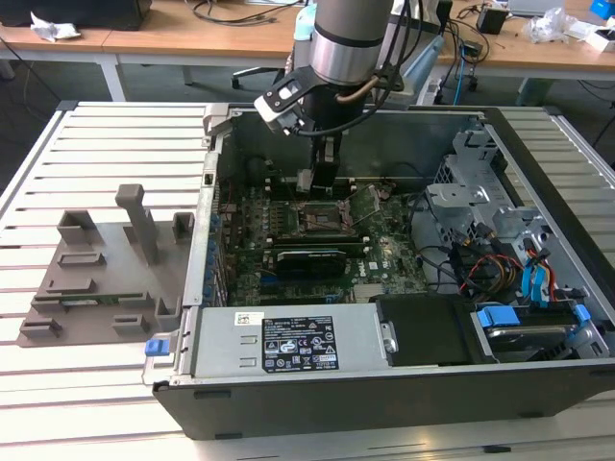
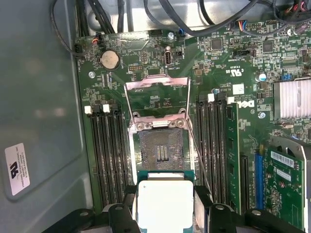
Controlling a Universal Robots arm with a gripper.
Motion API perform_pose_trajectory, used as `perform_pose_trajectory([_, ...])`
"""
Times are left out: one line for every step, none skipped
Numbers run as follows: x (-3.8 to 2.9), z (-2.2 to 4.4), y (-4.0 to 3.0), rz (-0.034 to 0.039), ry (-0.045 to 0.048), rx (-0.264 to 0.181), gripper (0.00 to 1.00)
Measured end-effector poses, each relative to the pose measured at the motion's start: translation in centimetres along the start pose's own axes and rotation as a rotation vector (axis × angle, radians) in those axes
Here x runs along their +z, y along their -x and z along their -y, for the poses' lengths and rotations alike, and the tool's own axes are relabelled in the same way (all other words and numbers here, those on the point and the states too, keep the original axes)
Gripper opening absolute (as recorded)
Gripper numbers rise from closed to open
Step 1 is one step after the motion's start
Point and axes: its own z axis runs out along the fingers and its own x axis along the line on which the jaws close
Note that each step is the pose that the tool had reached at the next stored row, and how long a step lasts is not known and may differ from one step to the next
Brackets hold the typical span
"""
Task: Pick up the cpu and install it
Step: 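Place the cpu into insertion slot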
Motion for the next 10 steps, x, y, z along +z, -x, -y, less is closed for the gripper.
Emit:
perform_pose_trajectory([0.0,-0.03,0.0,0.0,-0.0001,-0.002,0.55])
perform_pose_trajectory([0.0,-0.07,-0.01,-0.0004,-0.0002,-0.007,0.55])
perform_pose_trajectory([0.02,-0.12,-0.02,-0.003,-0.0005,-0.015,0.55])
perform_pose_trajectory([0.02,-0.12,-0.02,-0.0033,-0.0006,-0.018,0.55])
perform_pose_trajectory([0.02,-0.13,-0.01,-0.0025,-0.0008,-0.026,0.55])
perform_pose_trajectory([0.05,-0.14,-0.01,0.0,-0.0014,-0.056,0.55])
perform_pose_trajectory([0.1,-0.15,-0.01,0.0025,-0.0018,-0.084,0.55])
perform_pose_trajectory([0.13,-0.15,-0.02,0.0051,-0.002,-0.103,0.55])
perform_pose_trajectory([0.14,-0.15,-0.01,0.0088,-0.002,-0.115,0.55])
perform_pose_trajectory([0.19,-0.25,-0.05,0.019,-0.0018,-0.125,0.55])
